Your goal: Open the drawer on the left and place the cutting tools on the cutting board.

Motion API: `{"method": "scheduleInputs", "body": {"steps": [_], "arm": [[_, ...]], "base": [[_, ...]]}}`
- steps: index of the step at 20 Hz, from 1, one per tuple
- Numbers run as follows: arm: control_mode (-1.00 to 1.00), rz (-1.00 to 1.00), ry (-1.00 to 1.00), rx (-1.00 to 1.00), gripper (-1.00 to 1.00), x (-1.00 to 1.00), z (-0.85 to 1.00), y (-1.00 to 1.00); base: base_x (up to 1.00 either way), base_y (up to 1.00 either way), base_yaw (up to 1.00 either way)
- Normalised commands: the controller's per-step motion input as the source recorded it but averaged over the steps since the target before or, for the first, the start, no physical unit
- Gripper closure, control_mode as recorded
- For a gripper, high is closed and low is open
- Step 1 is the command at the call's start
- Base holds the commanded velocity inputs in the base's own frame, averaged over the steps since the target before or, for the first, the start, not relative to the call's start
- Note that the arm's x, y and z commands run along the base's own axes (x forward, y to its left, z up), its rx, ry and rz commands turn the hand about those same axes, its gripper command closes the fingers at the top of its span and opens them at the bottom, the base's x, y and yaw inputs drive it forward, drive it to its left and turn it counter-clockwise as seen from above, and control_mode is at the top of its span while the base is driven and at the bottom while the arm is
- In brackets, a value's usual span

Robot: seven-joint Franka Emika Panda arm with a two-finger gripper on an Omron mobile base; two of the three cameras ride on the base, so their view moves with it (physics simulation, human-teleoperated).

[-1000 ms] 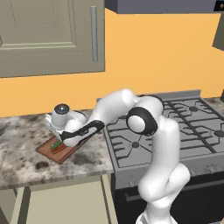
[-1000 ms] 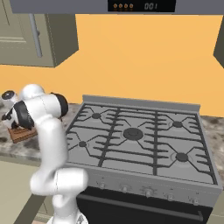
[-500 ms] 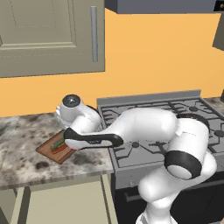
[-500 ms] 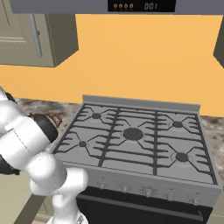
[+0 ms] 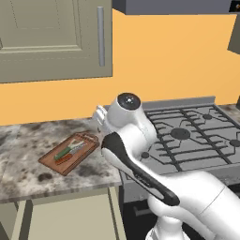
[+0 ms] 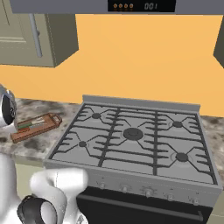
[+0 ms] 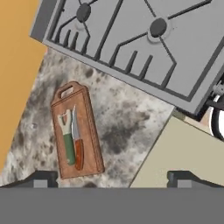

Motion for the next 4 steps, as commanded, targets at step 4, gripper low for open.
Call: {"method": "scheduleInputs", "body": {"steps": [4], "arm": [[-1.0, -0.02, -0.05, 0.03, -1.0, -0.94, 1.0, -1.0]], "base": [[0.0, 0.0, 0.0]]}}
